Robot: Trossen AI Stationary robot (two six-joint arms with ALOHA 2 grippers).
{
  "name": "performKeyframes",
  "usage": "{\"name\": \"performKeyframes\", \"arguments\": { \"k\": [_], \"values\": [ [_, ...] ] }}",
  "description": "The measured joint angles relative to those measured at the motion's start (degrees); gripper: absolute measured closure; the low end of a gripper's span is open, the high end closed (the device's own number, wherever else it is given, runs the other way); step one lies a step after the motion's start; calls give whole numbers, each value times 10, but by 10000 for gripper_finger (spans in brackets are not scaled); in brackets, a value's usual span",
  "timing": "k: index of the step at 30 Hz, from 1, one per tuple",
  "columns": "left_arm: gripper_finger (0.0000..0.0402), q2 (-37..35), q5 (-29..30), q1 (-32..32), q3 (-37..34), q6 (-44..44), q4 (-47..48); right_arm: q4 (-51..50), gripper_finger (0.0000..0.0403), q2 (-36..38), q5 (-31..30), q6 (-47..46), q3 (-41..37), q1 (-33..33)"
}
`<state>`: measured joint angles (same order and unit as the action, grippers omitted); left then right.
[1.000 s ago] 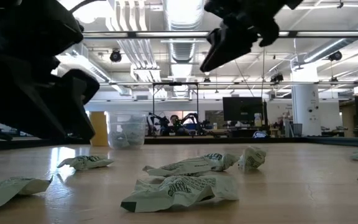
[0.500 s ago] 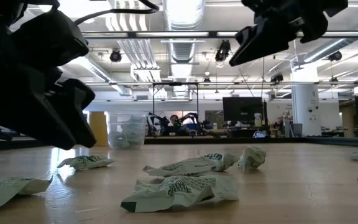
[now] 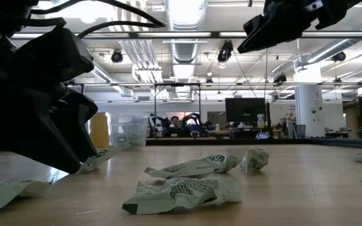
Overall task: Pick and place Stevia / Truvia into bins
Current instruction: Put the stevia packet into the transparent container
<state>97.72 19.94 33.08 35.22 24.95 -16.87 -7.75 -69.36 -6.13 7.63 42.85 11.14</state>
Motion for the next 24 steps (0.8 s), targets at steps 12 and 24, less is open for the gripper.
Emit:
{"name": "performKeyframes", "arguments": {
  "k": [12, 24],
  "values": [
    [384, -3, -11, 0, -1, -18, 5, 0, 329, 0, 0, -2, 0, 0],
    [401, -78, 22, 1, -4, -74, 54, -1, 334, -1, 0, -2, -5, 0]
  ]
}}
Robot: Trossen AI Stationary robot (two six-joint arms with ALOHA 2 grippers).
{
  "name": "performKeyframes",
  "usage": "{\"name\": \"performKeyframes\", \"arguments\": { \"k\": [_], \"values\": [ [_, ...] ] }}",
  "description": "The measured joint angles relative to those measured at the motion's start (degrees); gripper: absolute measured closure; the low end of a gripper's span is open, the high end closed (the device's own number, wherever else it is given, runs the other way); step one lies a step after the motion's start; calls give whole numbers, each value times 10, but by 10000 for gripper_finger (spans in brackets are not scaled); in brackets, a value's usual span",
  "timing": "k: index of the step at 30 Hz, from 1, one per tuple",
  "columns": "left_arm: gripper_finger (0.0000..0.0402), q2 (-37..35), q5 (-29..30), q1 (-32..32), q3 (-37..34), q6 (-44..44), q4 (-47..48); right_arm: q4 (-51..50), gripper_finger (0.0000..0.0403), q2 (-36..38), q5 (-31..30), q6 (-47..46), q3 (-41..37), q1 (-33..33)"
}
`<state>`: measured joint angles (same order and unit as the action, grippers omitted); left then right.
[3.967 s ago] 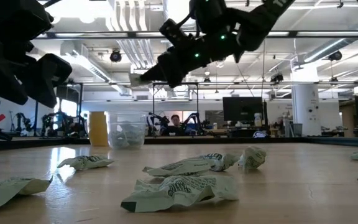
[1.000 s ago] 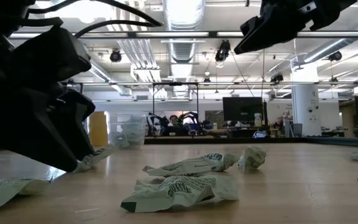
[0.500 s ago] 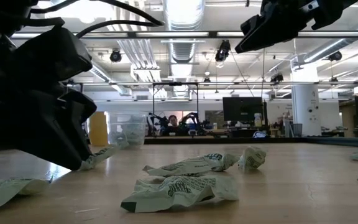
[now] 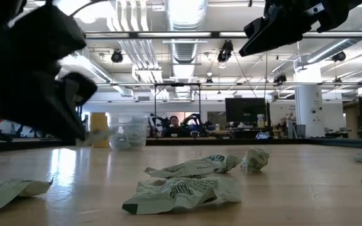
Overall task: Pick and place Stevia / Truvia into bins
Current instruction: Put the stevia packet into the transparent container
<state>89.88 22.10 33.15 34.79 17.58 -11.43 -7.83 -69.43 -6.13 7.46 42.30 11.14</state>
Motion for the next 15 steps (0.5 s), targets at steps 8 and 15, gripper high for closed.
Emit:
{"name": "performKeyframes", "arguments": {
  "k": [8, 15],
  "values": [
    [401, -107, 224, -8, -5, -64, 140, 1, 331, 0, 0, 0, 0, 0],
    [401, -195, 325, -73, -21, -117, 216, 3, 339, 0, 0, 2, -1, 0]
  ]
}}
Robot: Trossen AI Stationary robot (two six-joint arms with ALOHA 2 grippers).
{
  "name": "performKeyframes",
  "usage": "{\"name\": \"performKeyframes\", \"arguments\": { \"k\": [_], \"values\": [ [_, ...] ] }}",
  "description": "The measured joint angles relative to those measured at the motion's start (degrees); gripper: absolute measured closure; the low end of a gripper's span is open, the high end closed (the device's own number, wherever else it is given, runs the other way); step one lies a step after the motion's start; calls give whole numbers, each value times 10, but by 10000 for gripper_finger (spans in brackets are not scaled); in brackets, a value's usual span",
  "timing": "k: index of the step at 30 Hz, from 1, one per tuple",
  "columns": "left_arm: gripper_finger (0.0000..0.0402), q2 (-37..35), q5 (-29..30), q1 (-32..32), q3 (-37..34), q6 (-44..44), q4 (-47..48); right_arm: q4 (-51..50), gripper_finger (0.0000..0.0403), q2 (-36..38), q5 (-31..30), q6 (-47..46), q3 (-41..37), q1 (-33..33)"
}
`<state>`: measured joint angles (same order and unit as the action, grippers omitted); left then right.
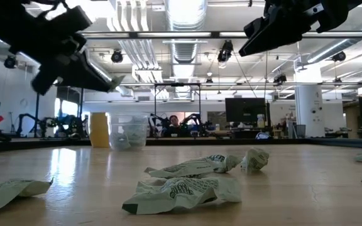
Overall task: Pick and place Stevia / Truvia into bins
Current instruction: Put the stevia packet into the transparent container
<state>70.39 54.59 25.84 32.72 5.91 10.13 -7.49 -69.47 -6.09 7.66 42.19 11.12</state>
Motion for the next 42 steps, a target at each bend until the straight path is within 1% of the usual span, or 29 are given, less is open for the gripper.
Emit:
{"name": "performKeyframes", "arguments": {
  "k": [3, 6, 12, 17, 22, 26, 30, 37, 39, 42],
  "values": [
    [401, -22, 1, -45, -3, -41, -1, 2, 339, 0, 0, 0, 0, 0],
    [401, -28, -4, -93, -3, -78, 0, 2, 337, 0, 0, 0, 0, 0],
    [402, -28, -60, -161, -3, -137, -22, 1, 331, 0, 1, -1, -1, 0],
    [402, -25, -81, -201, -3, -170, -28, 1, 331, 0, 1, -2, -1, 0],
    [402, -23, -132, -240, -4, -202, -40, 1, 337, 0, 1, -2, -1, 0],
    [402, -23, -151, -269, -4, -205, -39, 1, 339, 0, 1, -2, -1, 0],
    [402, -23, -206, -297, -4, -216, -44, 1, 337, 0, 1, -2, -1, 0],
    [400, -23, -214, -320, -4, -218, -51, 1, 331, 0, 1, -2, -1, 0],
    [390, -23, -214, -323, -4, -218, -50, 1, 330, 0, 1, -2, -1, 0],
    [360, -23, -214, -323, -4, -218, -48, 1, 331, 0, 1, -8, -2, 0]
  ]
}}
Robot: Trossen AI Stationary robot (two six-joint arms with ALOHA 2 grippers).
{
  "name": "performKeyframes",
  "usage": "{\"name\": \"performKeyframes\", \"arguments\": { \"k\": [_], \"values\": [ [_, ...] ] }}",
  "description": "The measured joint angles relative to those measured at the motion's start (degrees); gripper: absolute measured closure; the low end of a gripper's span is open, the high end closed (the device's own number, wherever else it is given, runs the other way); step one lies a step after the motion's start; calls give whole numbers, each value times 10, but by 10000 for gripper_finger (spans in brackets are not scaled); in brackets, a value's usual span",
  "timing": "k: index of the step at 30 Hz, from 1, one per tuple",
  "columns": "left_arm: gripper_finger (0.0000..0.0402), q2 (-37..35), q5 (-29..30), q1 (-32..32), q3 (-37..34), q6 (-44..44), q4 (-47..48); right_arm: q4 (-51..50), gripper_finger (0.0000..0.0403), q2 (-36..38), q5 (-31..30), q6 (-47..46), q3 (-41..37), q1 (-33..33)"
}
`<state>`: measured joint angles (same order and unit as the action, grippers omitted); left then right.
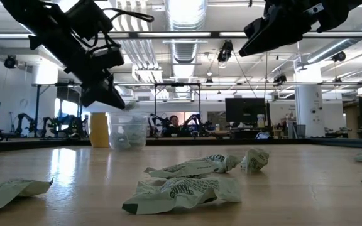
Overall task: Pick and place Stevia / Truvia into bins
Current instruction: Put the stevia packet into the transparent container
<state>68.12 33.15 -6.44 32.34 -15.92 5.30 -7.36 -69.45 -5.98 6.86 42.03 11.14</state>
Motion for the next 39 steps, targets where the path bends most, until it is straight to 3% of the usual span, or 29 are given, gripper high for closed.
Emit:
{"name": "performKeyframes", "arguments": {
  "k": [3, 7, 11, 25, 34, 39],
  "values": [
    [322, 0, 0, 0, 0, 1, 2, 0, 334, 0, 5, -29, -8, 0],
    [276, 0, 0, 0, 1, 3, 5, -32, 332, 0, 61, -59, -26, 1],
    [250, -6, 1, 8, 8, 6, 6, -89, 328, 0, 78, -120, -34, 20],
    [244, -39, 0, 66, 14, 37, 12, -135, 339, 0, 71, -336, -79, 123],
    [244, -69, 0, 73, 9, 37, 13, -127, 340, 0, 44, -408, -117, 149],
    [244, -75, 0, 74, 8, 37, 14, -59, 339, -1, 43, -410, -146, 153]
  ]
}}
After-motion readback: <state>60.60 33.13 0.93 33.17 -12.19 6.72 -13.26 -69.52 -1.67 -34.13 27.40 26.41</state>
